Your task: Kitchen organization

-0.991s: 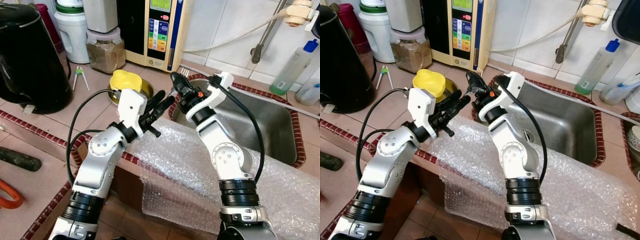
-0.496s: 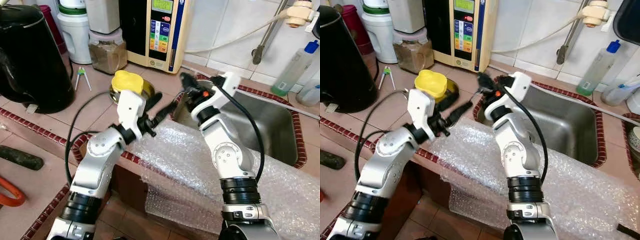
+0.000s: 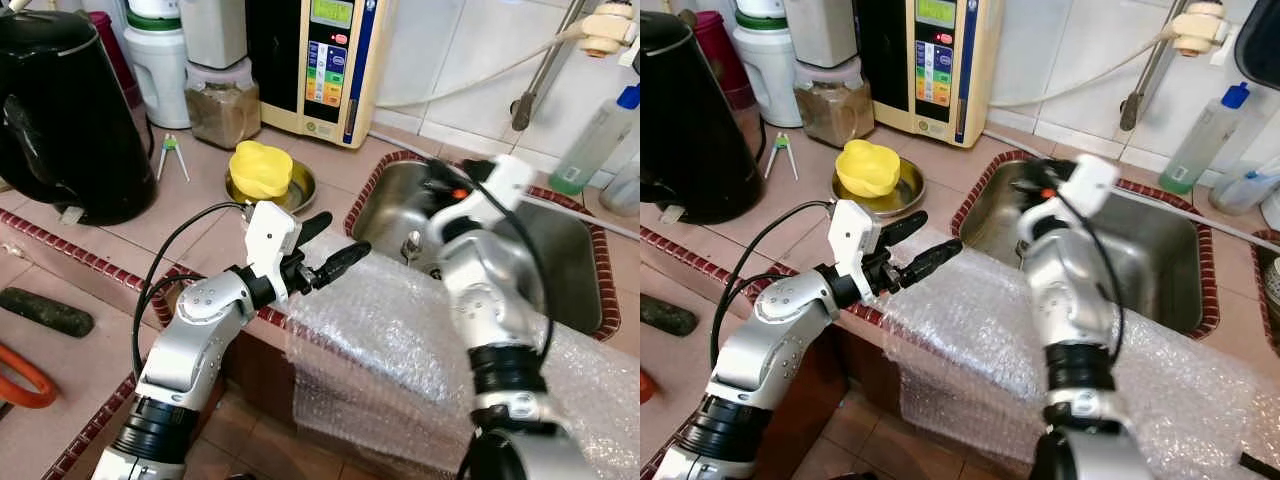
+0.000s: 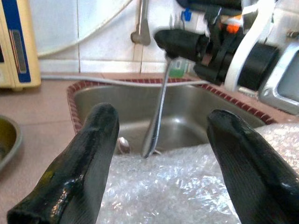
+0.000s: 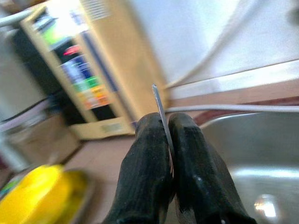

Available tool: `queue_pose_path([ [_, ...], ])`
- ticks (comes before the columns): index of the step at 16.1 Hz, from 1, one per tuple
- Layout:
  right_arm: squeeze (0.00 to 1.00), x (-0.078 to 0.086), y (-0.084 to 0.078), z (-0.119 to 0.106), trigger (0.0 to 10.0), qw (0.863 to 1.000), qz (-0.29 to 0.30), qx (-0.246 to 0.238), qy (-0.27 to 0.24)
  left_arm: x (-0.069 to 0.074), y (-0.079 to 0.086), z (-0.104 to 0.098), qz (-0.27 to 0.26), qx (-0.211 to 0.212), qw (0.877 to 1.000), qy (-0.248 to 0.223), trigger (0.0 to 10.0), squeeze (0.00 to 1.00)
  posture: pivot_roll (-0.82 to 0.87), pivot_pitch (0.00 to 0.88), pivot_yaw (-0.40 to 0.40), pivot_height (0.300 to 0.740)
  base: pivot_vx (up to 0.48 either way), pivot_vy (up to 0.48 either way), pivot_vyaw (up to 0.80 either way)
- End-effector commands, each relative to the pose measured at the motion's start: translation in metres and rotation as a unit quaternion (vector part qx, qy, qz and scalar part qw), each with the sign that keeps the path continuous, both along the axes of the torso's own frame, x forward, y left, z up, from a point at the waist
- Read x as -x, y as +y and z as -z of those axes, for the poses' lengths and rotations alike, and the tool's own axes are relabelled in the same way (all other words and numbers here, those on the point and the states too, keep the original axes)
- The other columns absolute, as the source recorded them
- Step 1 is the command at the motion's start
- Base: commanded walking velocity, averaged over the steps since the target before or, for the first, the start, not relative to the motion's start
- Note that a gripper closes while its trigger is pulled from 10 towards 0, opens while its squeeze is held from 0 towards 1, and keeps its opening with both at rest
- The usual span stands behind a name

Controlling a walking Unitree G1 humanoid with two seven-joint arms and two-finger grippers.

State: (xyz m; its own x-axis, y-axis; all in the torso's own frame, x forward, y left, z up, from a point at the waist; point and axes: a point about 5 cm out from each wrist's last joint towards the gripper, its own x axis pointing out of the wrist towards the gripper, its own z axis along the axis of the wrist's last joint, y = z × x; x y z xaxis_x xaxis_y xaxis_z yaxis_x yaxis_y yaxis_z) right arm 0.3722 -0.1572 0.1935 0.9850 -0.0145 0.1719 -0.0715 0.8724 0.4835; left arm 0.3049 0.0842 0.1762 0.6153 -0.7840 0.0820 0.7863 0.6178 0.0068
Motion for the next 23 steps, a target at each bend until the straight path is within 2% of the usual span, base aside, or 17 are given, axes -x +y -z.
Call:
queue_pose_path([
  [1, 0.00, -0.002, -0.019, 0.002, 0.0, 0.999, 0.047, -0.007, 0.009, 0.001, -0.002, -0.006, 0.004, 0.004, 1.000, -0.008, 10.0, 1.00, 0.06, 0.041, -0.032, 0.740, 0.000, 0.000, 0.00],
  [4, 0.00, -0.003, -0.051, 0.016, 0.0, 0.992, 0.115, -0.038, 0.043, -0.001, 0.000, -0.006, -0.008, 0.006, 1.000, -0.006, 10.0, 1.00, 0.06, 0.038, -0.031, 0.740, 0.000, 0.000, 0.00],
  [6, 0.00, -0.002, -0.074, 0.026, 0.0, 0.980, 0.162, -0.099, 0.061, -0.002, 0.001, -0.006, -0.019, 0.008, 1.000, -0.002, 10.0, 1.00, 0.06, 0.040, -0.028, 0.740, 0.000, 0.000, 0.00],
  [10, 0.00, 0.000, -0.089, 0.040, 0.0, 0.962, 0.198, -0.169, 0.078, -0.003, 0.000, -0.004, -0.023, 0.010, 1.000, 0.015, 10.0, 1.00, 0.06, 0.045, -0.026, 0.740, 0.000, 0.000, 0.00],
  [13, 0.00, 0.001, -0.090, 0.049, 0.0, 0.957, 0.209, -0.174, 0.098, 0.003, -0.005, 0.003, 0.005, -0.007, 0.999, 0.032, 10.0, 1.00, 0.06, 0.046, -0.026, 0.740, 0.000, 0.000, 0.00],
  [14, 0.00, 0.001, -0.089, 0.052, 1.8, 0.957, 0.209, -0.171, 0.104, 0.004, -0.007, 0.004, 0.007, -0.012, 0.999, 0.032, 10.0, 1.00, 0.06, 0.049, -0.024, 0.740, 0.000, 0.000, 0.00],
  [15, 1.00, 0.002, -0.089, 0.055, 10.0, 0.956, 0.211, -0.171, 0.108, 0.004, -0.008, 0.004, 0.007, -0.013, 0.999, 0.032, 10.0, 1.00, 0.05, 0.050, -0.024, 0.740, 0.000, 0.000, 0.00],
  [19, 1.00, 0.002, -0.093, 0.055, 10.0, 0.951, 0.218, -0.190, 0.106, 0.004, -0.009, 0.005, 0.007, -0.015, 0.999, 0.035, 10.0, 1.00, 0.05, 0.052, -0.026, 0.740, 0.000, 0.000, 0.00],
  [23, 1.00, 0.001, -0.089, 0.058, 10.0, 0.952, 0.211, -0.187, 0.118, 0.004, -0.010, 0.007, 0.012, -0.019, 0.999, 0.041, 10.0, 1.00, 0.05, 0.050, -0.026, 0.740, 0.000, 0.000, 0.00],
])
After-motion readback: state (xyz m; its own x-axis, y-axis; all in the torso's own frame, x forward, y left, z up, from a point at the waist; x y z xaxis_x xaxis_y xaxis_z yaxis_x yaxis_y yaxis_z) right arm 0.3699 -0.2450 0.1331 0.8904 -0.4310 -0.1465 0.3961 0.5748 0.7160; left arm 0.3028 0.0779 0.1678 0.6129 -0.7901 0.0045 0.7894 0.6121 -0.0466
